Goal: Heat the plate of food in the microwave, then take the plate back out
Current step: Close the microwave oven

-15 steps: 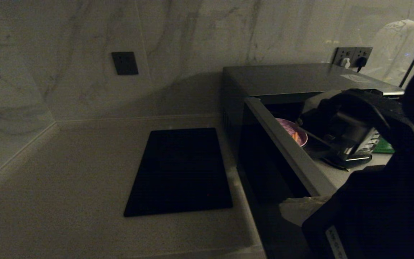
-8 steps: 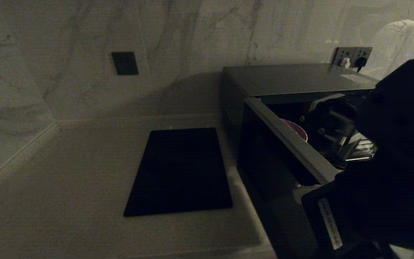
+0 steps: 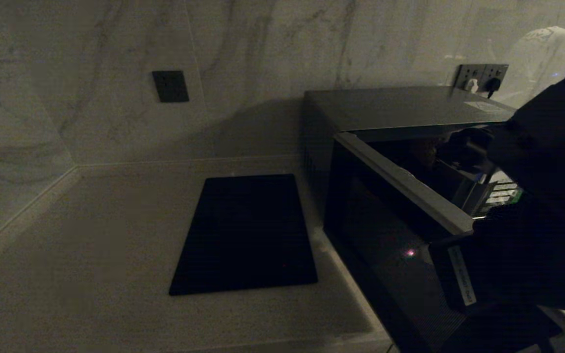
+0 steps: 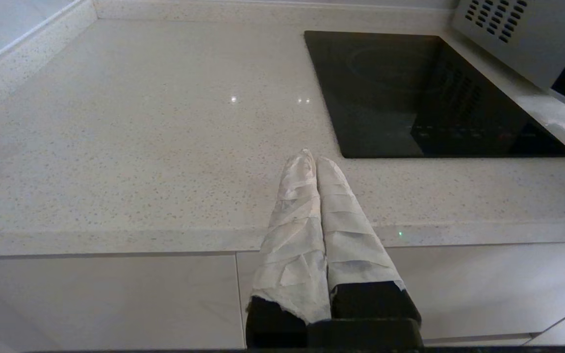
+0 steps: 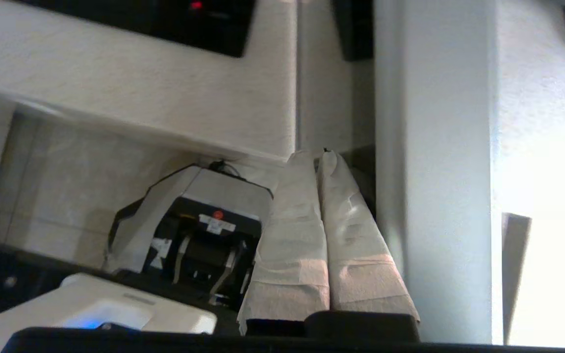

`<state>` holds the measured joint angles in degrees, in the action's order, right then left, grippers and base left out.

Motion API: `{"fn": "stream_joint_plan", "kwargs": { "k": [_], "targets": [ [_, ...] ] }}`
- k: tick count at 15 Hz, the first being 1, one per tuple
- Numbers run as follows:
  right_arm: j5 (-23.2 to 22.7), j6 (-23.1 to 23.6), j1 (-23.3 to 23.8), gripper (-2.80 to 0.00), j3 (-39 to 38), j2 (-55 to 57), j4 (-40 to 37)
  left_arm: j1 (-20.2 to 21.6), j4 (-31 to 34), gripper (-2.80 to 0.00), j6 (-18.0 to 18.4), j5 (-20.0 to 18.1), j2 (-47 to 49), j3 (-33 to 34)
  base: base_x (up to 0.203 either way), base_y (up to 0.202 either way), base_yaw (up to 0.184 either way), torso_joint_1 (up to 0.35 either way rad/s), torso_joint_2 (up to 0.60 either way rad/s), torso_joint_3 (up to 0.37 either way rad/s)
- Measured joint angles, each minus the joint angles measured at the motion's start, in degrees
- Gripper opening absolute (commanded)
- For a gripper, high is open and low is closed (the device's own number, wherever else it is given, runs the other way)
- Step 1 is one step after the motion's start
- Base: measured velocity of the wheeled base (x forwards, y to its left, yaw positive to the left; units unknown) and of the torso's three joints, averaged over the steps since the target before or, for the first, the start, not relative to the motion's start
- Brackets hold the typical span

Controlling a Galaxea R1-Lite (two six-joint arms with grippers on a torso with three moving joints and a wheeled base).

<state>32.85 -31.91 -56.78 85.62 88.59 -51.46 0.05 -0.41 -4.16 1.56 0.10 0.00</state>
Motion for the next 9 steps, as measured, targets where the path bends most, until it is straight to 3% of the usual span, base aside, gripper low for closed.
{"fn": "stream_joint_plan", "kwargs": {
  "k": [9],
  "targets": [
    [0.0,0.0,10.8,-2.8,-1.4,-1.5,0.4,0.0,0.0,-2.8,0.0,0.0,0.0,0.0,0.0,0.0,0.0,0.0,0.0,0.0]
  ]
}}
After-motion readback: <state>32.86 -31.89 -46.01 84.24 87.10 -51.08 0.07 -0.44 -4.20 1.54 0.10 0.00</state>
